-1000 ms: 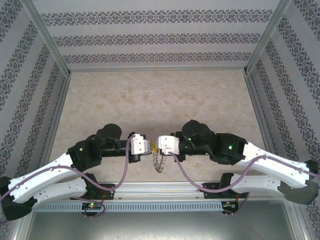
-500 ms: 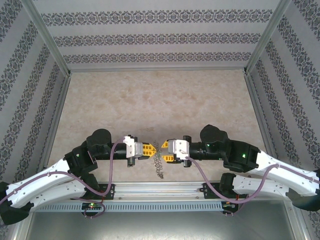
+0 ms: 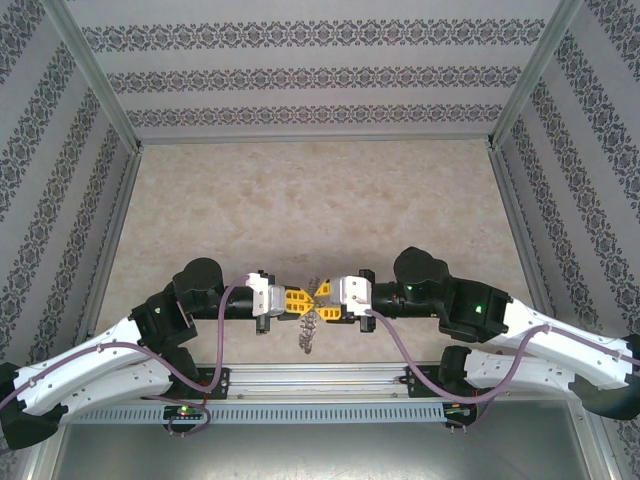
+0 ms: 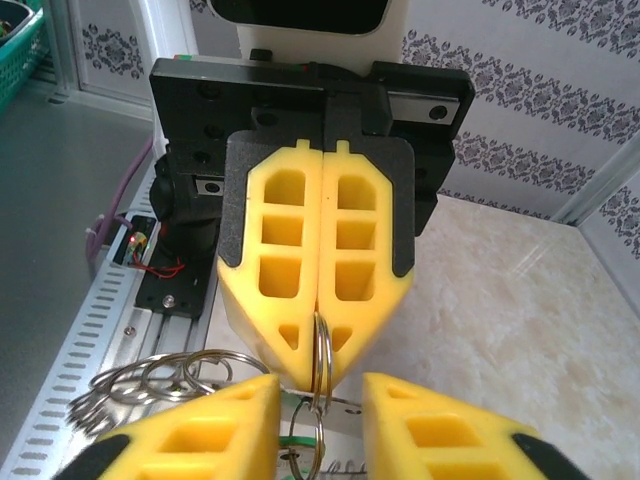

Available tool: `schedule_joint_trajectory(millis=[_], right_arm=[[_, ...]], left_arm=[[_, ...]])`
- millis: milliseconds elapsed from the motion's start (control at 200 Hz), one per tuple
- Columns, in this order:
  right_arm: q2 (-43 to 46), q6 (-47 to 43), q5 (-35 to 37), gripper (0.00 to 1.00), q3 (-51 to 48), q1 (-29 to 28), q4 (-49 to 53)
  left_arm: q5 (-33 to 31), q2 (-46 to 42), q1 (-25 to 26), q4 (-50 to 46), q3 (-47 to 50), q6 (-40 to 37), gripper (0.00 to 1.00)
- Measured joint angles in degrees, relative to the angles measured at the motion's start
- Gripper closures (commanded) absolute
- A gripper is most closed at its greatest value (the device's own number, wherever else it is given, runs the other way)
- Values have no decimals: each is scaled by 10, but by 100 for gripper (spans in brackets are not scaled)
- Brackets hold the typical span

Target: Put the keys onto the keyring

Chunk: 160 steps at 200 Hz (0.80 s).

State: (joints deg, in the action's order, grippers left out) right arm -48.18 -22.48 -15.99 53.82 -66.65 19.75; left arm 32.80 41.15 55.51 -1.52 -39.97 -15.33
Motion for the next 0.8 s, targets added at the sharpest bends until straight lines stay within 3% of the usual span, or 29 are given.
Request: schedule_joint_trajectory(millis=[150, 220, 335, 395, 799], right_arm=[[0, 2, 0, 100, 0, 0, 2], [0, 3, 2, 100, 0, 0, 4], [-4, 0, 17, 100, 5, 0, 12], [-11, -4, 32, 100, 9, 0, 25], [-74, -37, 97, 100, 74, 0, 133]], left_arm=[[-2, 0, 0, -1, 0, 0, 100], [-5, 0, 0, -2, 0, 0, 100], [-22, 2, 0, -8, 0, -7, 79], [-40, 8, 0, -26, -8, -13, 75], [-132, 50, 4, -148, -73, -59, 76]])
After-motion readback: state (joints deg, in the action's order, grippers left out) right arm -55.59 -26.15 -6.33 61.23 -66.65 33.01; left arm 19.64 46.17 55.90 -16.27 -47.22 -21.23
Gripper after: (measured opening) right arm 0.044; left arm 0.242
